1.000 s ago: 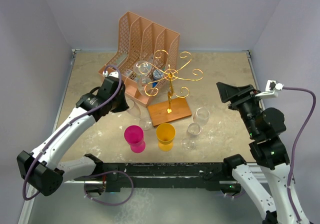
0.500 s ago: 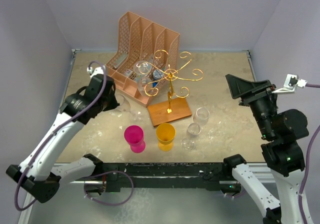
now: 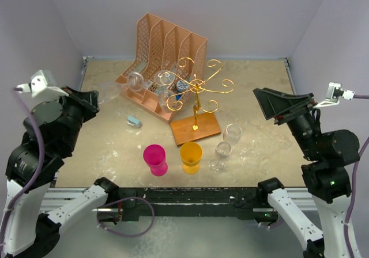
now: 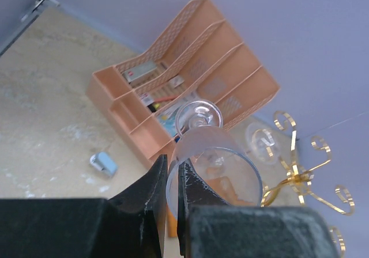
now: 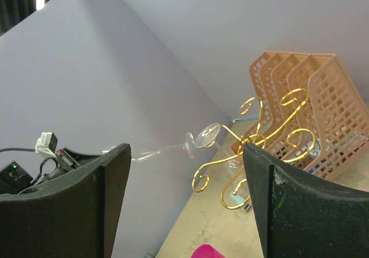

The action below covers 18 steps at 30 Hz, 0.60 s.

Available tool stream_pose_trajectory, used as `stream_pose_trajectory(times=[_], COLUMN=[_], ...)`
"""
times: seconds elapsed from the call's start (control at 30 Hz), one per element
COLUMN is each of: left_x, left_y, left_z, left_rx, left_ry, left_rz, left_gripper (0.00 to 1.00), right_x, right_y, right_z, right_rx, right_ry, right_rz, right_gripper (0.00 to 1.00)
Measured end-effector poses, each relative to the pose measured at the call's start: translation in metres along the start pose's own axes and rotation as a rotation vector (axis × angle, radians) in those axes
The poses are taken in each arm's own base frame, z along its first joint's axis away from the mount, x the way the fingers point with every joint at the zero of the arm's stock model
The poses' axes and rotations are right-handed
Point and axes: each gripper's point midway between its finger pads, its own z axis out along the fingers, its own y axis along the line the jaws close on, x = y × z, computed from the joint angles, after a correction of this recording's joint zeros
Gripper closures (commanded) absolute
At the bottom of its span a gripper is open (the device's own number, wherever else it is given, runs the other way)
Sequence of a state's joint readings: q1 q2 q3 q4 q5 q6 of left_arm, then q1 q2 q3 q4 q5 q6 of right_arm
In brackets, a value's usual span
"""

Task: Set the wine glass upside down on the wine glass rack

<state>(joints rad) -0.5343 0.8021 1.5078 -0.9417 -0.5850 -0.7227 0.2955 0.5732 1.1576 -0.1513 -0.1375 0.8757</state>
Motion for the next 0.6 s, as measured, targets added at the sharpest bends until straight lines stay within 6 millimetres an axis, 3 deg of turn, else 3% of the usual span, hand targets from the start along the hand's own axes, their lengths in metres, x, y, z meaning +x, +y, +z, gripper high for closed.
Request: stream_pose_trajectory(times=[0.13,0.33,0.47,0.6], left_x=[-0.029,-0.055,-0.07,-0.069], left_y=[-0.023,-0.079,-0.125,-0.162], left_z=[-0.011,-0.016,-0.011,0.008], left_rx=[0.107,0.341,0.508,0.627], left_ry=[-0.079,-0.127,-0.164,-0.173], left_rz=[-0.081,-0.181,-0.266,-0.332], left_gripper=[1.0,1.0,1.0,1.0], right_x=[-0.003,-0.004,-0.004,-0.004], right_y=[0.018,0.042,0.046,0.045], right_z=[0.001,0.011,0.03,0.049], right_rx=[-0.092,-0.243,-0.287,-0.298], right_ry=[-0.004,-0.011,-0.008,-0.005], right_rz=[-0.002,0.033,0.095,0.196], right_gripper=[0.18,0.18,0.18,0.2])
